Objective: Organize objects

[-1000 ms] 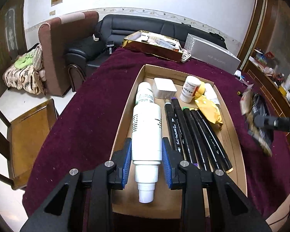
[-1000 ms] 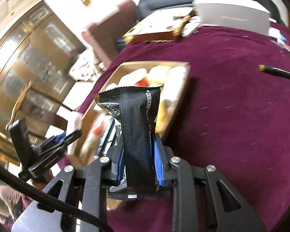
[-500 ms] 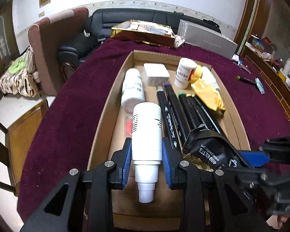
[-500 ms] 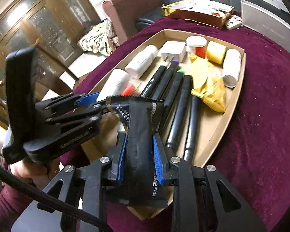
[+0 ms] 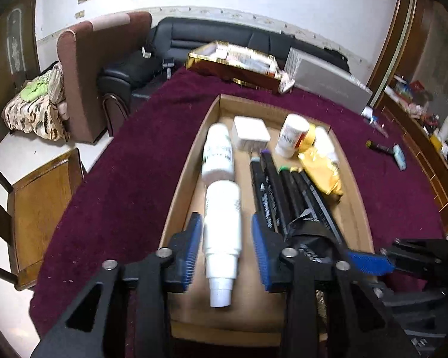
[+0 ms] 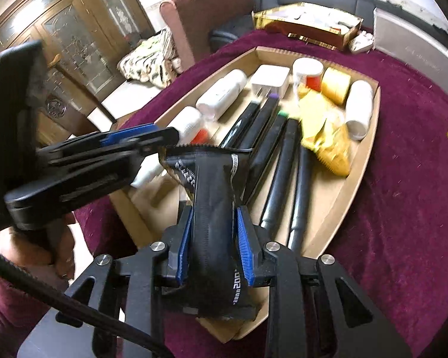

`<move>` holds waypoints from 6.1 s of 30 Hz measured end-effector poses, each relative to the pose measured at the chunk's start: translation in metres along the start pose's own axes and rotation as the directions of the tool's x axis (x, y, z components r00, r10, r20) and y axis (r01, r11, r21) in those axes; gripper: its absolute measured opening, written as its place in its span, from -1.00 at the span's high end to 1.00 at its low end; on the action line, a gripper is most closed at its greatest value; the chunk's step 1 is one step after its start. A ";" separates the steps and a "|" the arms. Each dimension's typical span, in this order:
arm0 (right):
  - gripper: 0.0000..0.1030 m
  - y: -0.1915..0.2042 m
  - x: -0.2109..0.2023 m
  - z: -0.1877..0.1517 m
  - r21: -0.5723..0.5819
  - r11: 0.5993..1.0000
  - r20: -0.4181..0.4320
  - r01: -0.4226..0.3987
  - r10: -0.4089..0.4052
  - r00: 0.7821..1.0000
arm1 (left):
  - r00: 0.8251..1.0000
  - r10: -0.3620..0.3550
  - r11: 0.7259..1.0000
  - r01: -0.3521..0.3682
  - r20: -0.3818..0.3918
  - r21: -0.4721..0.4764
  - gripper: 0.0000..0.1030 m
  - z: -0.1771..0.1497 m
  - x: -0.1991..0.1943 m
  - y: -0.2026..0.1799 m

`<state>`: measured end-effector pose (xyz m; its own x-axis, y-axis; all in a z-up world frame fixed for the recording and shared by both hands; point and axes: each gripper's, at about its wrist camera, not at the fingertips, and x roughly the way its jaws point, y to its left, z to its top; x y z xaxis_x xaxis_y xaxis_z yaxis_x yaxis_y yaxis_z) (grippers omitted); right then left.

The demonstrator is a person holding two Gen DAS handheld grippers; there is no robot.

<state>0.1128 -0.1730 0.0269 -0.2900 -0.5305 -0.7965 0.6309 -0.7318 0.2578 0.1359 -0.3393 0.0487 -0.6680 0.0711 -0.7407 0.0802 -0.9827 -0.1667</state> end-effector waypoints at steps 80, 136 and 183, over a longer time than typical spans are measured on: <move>-0.47 -0.472 -0.123 0.007 0.862 0.443 -0.025 0.246 -0.447 0.894 | 0.973 -0.168 0.909 0.215 -0.158 0.358 -0.26 -0.003 0.053 -0.257; -0.41 -0.366 -0.147 0.009 0.461 0.768 0.041 0.445 -0.519 0.854 | 0.999 0.008 0.880 0.013 -0.042 0.476 -0.26 -0.014 0.052 -0.278; 0.26 -0.270 -0.131 -0.048 0.444 0.882 -0.005 0.155 -0.171 0.985 | 0.981 -0.117 0.958 0.153 -0.156 0.244 -0.26 -0.028 0.029 -0.239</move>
<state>0.0145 0.1143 0.0353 -0.3902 -0.3955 -0.8315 0.1922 -0.9181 0.3465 0.1179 -0.0972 0.0493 -0.5494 0.2110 -0.8085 -0.2053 -0.9720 -0.1142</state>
